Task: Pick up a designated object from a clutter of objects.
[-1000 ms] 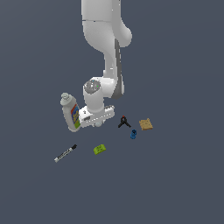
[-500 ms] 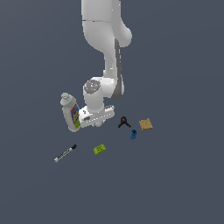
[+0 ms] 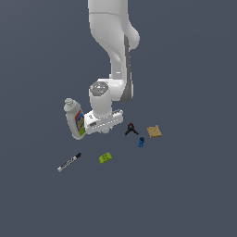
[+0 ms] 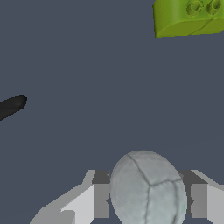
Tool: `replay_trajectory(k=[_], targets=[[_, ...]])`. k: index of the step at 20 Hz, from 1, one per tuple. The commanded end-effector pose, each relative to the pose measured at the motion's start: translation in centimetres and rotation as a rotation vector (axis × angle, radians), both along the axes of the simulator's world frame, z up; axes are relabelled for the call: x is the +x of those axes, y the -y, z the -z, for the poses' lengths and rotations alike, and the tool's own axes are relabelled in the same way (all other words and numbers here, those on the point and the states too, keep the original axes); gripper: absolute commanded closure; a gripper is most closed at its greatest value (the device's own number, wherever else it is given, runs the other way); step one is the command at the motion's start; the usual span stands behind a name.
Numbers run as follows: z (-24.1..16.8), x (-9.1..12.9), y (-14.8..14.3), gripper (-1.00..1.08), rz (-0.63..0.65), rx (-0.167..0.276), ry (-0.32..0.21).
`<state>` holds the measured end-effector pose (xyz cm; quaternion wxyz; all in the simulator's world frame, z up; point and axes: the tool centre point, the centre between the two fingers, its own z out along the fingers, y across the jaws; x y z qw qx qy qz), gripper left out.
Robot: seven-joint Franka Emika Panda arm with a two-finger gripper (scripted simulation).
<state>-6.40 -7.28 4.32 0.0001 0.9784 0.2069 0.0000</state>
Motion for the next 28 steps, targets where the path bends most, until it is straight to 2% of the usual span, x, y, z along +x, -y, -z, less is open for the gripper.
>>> replay_trajectory(k=[1, 8, 28], targets=[[-1.2, 0.5, -0.6, 1.08, 0.0, 0.0, 0.001], [-6.2, 2.5, -2.9, 1.08, 0.0, -0.001, 0.001], [-24.2, 10.1, -11.1, 1.08, -0.001, -0.001, 0.0]])
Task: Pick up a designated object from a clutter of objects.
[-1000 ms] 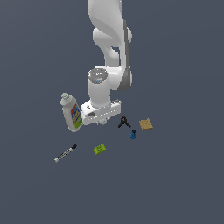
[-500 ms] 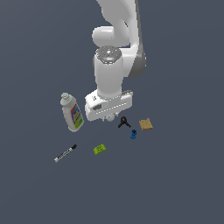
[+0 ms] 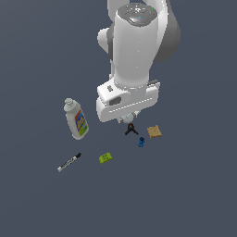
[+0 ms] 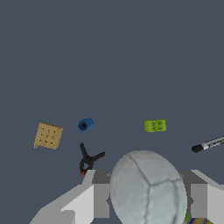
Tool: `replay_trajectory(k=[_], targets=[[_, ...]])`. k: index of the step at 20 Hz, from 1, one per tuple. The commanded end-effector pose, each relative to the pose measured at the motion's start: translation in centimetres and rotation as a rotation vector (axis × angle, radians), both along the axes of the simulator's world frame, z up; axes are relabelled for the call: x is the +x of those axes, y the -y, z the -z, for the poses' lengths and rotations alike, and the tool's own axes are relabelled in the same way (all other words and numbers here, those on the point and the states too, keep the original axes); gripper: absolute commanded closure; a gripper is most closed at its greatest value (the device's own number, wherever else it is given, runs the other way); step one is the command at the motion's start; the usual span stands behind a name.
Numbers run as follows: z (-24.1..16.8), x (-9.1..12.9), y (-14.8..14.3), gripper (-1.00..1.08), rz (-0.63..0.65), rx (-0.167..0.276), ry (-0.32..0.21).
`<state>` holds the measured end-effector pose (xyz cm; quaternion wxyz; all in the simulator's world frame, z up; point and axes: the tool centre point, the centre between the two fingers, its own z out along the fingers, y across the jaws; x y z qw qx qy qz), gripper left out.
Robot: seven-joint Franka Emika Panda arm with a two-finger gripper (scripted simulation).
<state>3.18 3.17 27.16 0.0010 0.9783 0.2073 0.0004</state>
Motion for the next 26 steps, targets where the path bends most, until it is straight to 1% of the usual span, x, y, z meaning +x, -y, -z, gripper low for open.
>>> replay_trajectory(k=[1, 8, 15, 20, 26], targets=[[-2.1, 0.9, -1.0, 1.08, 0.0, 0.0, -0.001], [-7.1, 3.2, -3.3, 1.08, 0.0, 0.001, -0.001], [-11.2, 5.2, -5.1, 1.08, 0.0, 0.001, -0.001], [-13.6, 6.4, -6.2, 1.08, 0.0, 0.001, -0.001], [-15.4, 7.4, -7.1, 1.08, 0.0, 0.001, -0.001]])
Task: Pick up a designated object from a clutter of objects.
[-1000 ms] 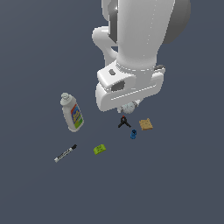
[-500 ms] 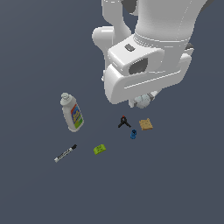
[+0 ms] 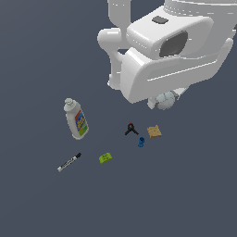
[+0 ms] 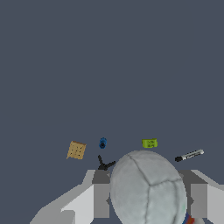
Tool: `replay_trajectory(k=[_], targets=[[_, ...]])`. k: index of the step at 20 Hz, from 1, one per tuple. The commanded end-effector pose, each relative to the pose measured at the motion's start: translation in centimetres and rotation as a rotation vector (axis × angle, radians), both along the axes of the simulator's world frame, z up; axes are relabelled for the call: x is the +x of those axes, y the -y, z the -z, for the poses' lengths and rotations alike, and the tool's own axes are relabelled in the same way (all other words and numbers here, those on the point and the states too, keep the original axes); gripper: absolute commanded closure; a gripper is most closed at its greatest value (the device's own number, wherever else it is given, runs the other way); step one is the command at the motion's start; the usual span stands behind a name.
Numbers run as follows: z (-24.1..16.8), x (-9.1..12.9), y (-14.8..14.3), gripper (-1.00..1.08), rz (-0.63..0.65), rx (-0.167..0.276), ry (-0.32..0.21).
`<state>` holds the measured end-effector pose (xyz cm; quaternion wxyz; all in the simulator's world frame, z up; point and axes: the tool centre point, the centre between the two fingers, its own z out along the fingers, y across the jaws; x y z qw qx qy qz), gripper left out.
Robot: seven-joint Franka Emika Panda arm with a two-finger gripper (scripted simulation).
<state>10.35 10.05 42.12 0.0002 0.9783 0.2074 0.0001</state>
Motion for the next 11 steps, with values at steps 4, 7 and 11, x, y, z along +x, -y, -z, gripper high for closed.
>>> replay_trajectory(k=[4, 7, 11], targets=[[-1.12, 0.62, -0.49, 1.08, 0.0, 0.0, 0.0], [-1.42, 0.79, -0.62, 1.08, 0.0, 0.0, 0.0], [-1.55, 0.88, -0.69, 1.08, 0.0, 0.0, 0.0]])
